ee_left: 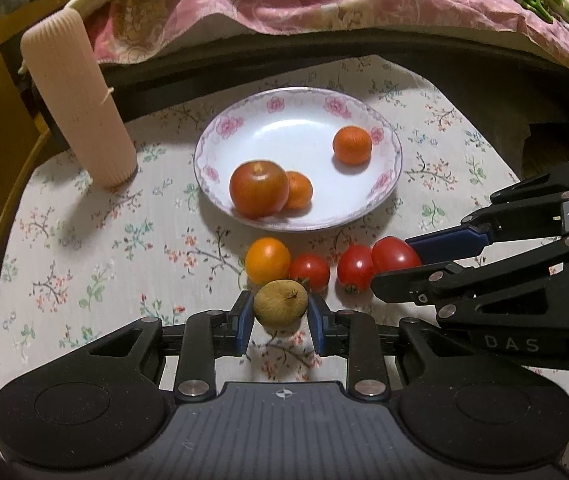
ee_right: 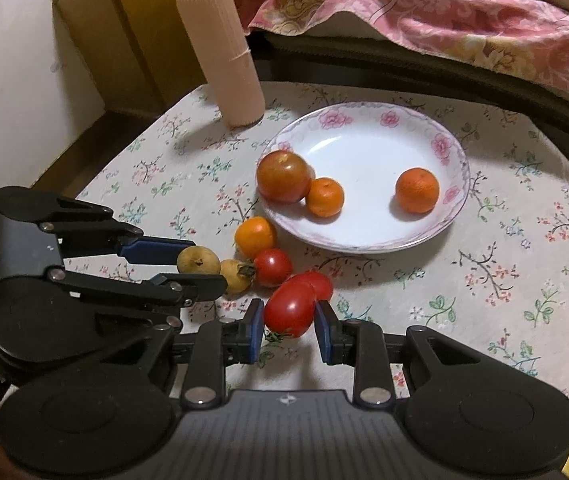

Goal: Organize fruits
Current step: 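Carry both held fruits over the white plate with both tools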

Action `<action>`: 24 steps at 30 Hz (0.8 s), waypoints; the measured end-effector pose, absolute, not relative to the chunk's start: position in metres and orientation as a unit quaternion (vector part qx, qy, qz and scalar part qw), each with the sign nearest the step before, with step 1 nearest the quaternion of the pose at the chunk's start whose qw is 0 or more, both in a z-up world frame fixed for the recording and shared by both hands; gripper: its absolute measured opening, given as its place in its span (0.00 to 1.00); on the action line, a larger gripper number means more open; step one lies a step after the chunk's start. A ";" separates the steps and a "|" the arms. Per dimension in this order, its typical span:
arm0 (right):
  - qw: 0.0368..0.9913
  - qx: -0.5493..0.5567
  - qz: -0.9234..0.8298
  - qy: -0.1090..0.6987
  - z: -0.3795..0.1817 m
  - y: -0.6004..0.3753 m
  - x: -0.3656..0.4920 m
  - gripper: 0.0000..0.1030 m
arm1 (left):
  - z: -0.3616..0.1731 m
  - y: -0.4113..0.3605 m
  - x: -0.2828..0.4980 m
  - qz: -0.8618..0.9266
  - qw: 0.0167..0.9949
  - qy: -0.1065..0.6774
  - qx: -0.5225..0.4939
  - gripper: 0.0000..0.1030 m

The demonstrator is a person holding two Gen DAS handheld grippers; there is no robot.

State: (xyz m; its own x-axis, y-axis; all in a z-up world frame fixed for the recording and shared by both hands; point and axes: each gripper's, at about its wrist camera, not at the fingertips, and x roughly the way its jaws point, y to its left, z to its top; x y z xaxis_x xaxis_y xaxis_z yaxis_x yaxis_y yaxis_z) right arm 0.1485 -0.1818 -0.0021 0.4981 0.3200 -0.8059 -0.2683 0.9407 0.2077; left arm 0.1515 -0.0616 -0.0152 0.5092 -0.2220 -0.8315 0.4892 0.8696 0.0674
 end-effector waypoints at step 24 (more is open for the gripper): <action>0.881 0.086 0.117 0.450 -0.001 -0.219 0.211 0.29 | -0.021 -0.090 0.220 -0.193 0.871 0.436 0.121 0.34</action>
State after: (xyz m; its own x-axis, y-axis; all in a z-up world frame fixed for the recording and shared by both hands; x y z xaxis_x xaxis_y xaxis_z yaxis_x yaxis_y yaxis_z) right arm 0.2106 -0.2186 -0.0011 0.5670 0.2841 -0.7732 -0.1285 0.9577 0.2576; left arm 0.2196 -0.0904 -0.0212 0.5457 -0.2307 -0.8056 0.4421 0.8959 0.0429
